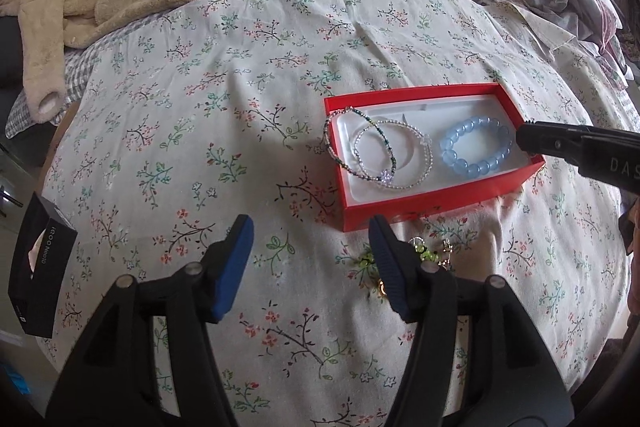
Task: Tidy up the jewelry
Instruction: 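Lower the black claw clip onto the blue bracelet and open the right gripper, then grasp the gold rings with the left gripper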
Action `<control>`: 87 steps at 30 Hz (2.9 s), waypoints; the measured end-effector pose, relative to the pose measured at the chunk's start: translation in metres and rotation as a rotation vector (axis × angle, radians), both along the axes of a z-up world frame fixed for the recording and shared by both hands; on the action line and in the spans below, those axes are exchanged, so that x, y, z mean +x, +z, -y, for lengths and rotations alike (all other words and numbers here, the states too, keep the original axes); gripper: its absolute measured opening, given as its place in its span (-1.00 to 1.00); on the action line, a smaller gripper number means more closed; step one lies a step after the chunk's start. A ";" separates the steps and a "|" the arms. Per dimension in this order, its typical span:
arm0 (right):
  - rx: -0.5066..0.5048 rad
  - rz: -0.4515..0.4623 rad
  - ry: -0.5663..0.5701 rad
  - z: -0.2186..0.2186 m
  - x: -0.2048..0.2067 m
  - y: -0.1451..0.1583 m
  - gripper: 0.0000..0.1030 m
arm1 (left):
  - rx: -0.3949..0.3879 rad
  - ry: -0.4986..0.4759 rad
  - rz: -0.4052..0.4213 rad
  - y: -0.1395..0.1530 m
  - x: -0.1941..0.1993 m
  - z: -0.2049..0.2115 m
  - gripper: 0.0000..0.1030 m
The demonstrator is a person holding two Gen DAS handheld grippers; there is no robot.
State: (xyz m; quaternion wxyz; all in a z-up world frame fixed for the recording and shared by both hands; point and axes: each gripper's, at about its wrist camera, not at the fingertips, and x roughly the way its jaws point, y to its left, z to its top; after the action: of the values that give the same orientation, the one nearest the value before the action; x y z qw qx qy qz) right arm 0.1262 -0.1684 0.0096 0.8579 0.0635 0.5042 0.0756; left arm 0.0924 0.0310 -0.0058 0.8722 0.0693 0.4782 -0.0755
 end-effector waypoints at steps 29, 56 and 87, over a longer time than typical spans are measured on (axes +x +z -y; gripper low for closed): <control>-0.028 -0.040 0.097 -0.011 -0.045 -0.002 0.30 | -0.031 -0.013 -0.157 -0.030 -0.012 -0.003 0.32; -0.048 -0.167 0.066 0.005 -0.051 -0.036 0.33 | -0.228 -0.047 -0.299 -0.055 0.000 0.013 -0.35; -0.043 -0.184 0.071 -0.011 -0.045 -0.042 0.33 | -0.315 -0.016 -0.280 -0.030 -0.011 -0.007 -0.59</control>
State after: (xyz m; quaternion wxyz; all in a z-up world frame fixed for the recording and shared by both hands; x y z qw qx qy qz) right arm 0.0807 -0.1569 -0.0321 0.8060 0.0340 0.5841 0.0890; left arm 0.0817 0.0383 -0.0359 0.7967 -0.0753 0.5765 -0.1652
